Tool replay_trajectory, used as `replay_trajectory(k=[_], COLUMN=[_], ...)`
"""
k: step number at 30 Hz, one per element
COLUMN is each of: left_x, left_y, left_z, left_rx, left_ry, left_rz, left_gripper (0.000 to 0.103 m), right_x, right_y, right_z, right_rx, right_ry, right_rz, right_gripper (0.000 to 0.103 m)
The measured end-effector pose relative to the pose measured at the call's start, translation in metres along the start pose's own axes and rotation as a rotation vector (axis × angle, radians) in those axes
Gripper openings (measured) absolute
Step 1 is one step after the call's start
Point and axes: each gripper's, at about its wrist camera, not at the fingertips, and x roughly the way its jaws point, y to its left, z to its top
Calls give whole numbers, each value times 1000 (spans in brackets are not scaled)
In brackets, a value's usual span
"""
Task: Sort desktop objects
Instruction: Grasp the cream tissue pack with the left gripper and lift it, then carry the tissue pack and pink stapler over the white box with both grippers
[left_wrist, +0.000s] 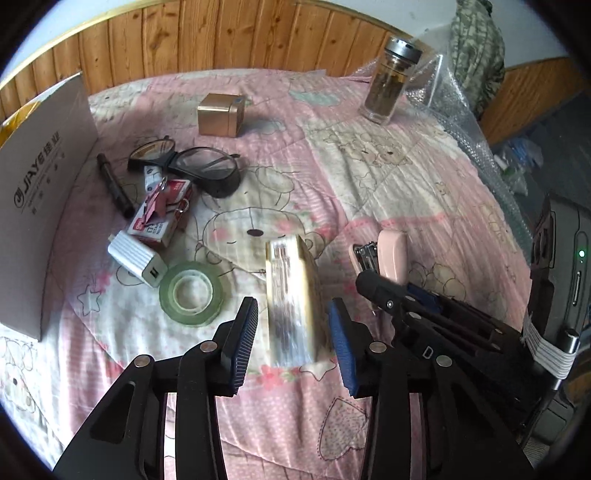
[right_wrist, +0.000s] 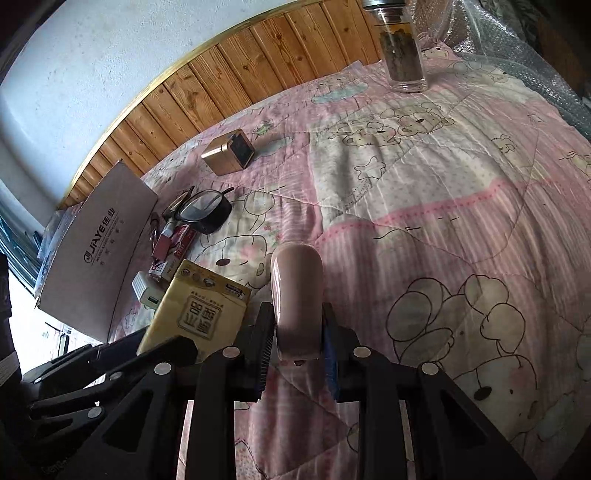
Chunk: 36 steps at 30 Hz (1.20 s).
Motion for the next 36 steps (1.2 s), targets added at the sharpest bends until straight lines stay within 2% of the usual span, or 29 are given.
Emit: replay_trajectory(k=[4,6,7,14,18,36], left_x=[17,27,31,13,-7,-91], left_y=[7,6,6,-1,6,48], left_z=[7,5,4,-5,-7,-26], left_rx=[-65,-65,-69,-36,-53,-157], left_ry=[55,88,99,64,33,-116], left_rz=[-37,-6,-21,-32,-41,-142], left_gripper=[43,35,25,23,23,23], right_x=[-5,-7,-8,-21,-33,-82], right_y=[-9,-12,-13,-10,1,87], right_z=[0,-2,-3,-8,-10,-41], right_rx=[4,13,16,10,-7,-188], right_ry=[-4,-2,-1,2,-8,-37], right_rz=[-12,-14,-15,-17,-15,-64], right_gripper=[26,26,26,26,26,26])
